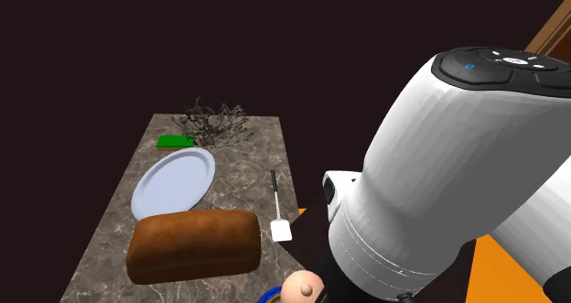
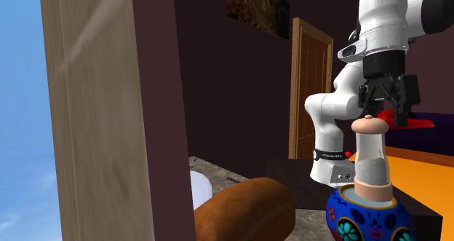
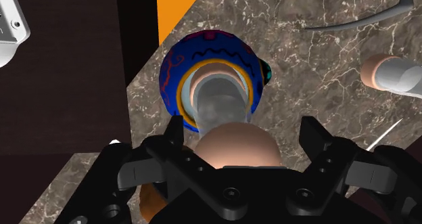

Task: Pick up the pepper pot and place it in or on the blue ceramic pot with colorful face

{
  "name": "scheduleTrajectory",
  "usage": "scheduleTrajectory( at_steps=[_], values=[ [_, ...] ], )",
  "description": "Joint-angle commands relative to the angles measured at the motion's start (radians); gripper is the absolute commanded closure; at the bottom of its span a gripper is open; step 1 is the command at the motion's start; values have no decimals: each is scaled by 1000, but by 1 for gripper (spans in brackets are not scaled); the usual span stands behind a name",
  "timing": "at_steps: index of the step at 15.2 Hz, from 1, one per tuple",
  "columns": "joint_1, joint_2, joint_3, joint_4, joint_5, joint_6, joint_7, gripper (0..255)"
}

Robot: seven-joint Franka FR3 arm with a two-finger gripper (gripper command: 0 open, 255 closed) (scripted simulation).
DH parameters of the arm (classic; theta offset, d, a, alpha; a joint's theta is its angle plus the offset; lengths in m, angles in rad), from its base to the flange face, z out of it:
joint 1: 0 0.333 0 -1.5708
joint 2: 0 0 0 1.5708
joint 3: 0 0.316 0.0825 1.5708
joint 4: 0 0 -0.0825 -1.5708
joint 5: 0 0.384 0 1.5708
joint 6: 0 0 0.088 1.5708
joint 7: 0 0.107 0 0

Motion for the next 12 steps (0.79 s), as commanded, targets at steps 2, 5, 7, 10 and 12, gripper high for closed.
scheduleTrajectory(
  at_steps=[2, 5, 7, 10, 12],
  values=[
    [0, 0, 0, 0, 0, 0, 0, 0],
    [1, -16, -41, 47, -26, -68, 6, 0],
    [-1, -25, -74, 92, -48, -126, 12, 0],
    [-1, -25, -74, 92, -48, -126, 12, 0],
    [-1, -25, -74, 92, -48, -126, 12, 0]
  ],
)
